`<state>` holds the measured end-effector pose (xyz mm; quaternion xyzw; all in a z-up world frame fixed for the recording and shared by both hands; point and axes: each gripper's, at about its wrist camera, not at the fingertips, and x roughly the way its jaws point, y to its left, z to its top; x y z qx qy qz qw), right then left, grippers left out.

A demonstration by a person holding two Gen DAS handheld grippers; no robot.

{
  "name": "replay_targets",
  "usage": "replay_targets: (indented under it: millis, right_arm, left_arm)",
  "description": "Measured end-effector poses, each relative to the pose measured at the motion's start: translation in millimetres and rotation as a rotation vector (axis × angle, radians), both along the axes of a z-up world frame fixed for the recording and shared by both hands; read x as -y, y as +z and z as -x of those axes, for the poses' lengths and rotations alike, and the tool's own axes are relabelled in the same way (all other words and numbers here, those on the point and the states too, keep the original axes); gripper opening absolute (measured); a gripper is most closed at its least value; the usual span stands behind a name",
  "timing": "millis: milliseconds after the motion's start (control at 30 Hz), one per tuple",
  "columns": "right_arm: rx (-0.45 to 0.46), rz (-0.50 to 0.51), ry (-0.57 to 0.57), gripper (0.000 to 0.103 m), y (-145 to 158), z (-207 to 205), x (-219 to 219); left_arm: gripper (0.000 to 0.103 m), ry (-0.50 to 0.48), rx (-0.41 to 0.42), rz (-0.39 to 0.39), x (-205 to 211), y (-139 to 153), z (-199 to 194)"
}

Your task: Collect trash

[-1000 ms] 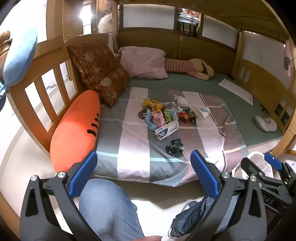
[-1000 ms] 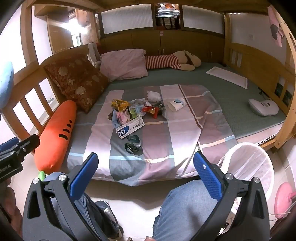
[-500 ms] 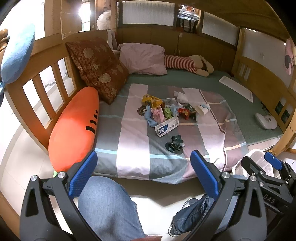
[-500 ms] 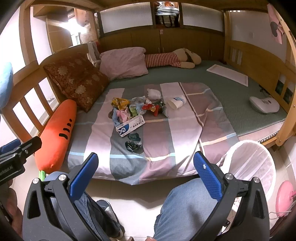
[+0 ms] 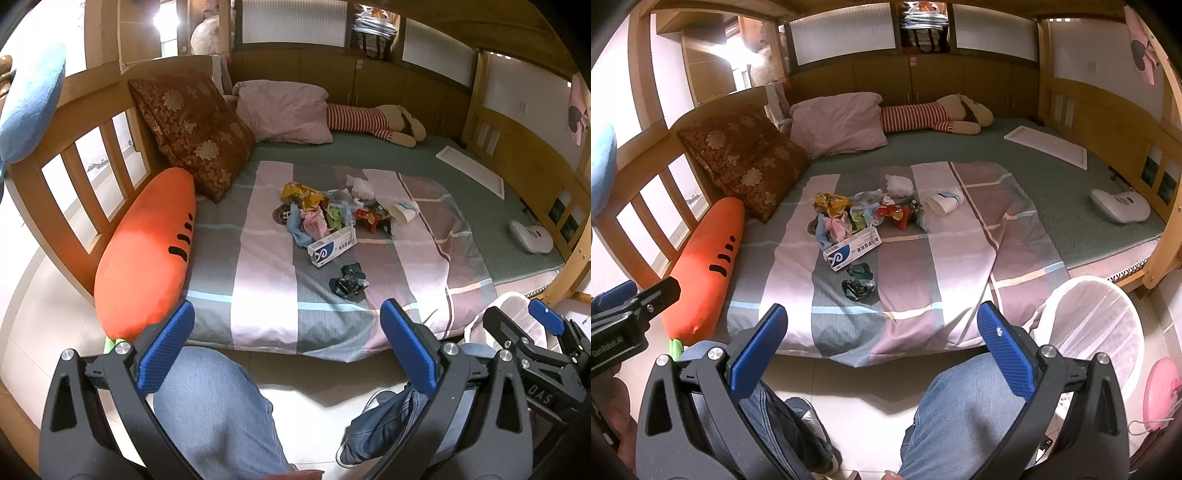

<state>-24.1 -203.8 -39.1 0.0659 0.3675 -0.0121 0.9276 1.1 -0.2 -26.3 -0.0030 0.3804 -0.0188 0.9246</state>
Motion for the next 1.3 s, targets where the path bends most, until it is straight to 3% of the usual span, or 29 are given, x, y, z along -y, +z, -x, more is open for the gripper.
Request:
replay_targets:
  millis: [1300]
  right_arm:
    - [-0.008, -0.012, -0.003, 0.101, -3.2, -0.5, 0.9]
  left_arm:
    - [0.100, -0.020, -0.033, -0.008, 7.8, -5.6, 3.3]
